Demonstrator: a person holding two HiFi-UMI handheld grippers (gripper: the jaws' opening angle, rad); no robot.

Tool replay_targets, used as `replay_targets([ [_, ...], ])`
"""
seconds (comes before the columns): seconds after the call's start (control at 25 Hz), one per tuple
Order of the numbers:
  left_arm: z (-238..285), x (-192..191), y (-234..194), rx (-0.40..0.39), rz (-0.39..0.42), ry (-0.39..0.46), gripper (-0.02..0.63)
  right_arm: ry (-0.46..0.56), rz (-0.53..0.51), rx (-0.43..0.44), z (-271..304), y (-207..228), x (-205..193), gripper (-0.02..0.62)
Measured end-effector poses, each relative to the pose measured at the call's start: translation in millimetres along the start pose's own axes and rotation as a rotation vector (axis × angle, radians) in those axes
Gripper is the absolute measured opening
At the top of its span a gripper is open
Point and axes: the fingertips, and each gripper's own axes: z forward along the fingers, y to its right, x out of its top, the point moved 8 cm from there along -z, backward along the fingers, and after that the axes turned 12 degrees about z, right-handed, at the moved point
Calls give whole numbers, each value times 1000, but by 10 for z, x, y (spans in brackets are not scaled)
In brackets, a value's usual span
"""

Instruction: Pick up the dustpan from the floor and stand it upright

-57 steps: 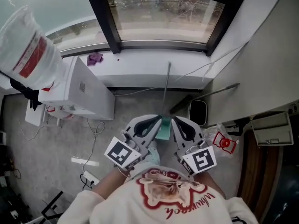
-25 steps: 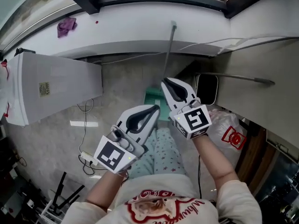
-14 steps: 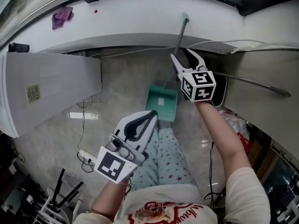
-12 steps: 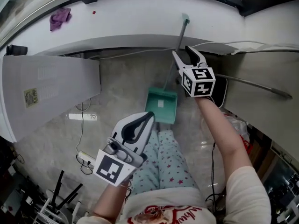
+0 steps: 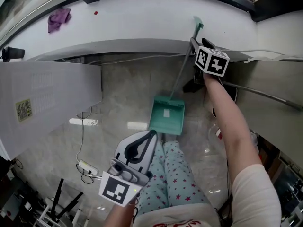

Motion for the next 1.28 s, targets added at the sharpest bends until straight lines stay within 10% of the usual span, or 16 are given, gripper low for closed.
replay_targets([
  [0.4,-77,-368,57,-1,-27,-60,21,-35,12,-47,410,129,96,209],
  [0.6,-163,-435,123,11,-21,-75,21,-71,-49,-67,434,97,110,103],
  [1.28,-712,-114,599,-14,34,-5,21,20,-21,-34,-490,-298,-33,94],
])
